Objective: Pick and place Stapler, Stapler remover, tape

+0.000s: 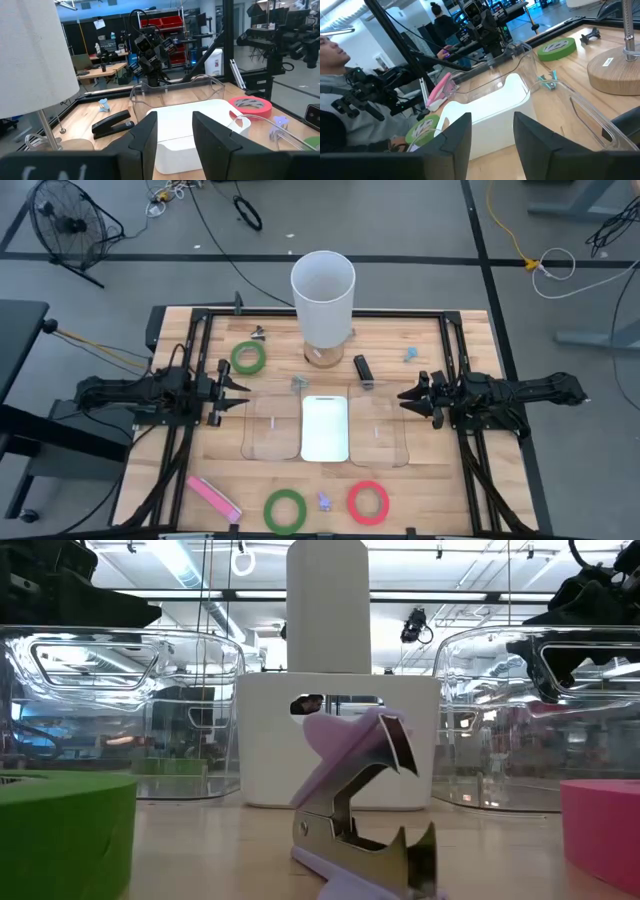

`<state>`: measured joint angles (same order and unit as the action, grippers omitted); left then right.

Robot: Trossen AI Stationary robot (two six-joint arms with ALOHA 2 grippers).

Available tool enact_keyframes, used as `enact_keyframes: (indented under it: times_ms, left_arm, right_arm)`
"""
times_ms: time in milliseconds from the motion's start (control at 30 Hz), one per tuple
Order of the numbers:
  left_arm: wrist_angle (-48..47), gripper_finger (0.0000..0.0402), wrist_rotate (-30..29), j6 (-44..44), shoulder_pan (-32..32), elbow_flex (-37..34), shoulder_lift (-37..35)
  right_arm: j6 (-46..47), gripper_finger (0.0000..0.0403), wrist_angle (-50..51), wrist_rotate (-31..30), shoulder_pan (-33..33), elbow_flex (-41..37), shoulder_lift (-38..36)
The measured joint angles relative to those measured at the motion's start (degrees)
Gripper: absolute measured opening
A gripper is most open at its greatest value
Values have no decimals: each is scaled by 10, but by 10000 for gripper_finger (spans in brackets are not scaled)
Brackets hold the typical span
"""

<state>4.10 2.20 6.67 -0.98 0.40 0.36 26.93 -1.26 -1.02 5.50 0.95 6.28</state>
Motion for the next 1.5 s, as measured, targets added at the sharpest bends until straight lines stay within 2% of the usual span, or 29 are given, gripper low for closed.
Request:
enact_keyframes:
  times_ms: [967,1200,1500]
  left_arm:
    - [0,128,0,0,0,0,0]
    - [1,128,0,0,0,0,0]
    - [0,128,0,0,0,0,0]
  right_arm:
    - [-2,146,1,2,0,0,0]
    - [-186,146,5,33,0,0,0]
    - [-196,146,0,35,0,0,0]
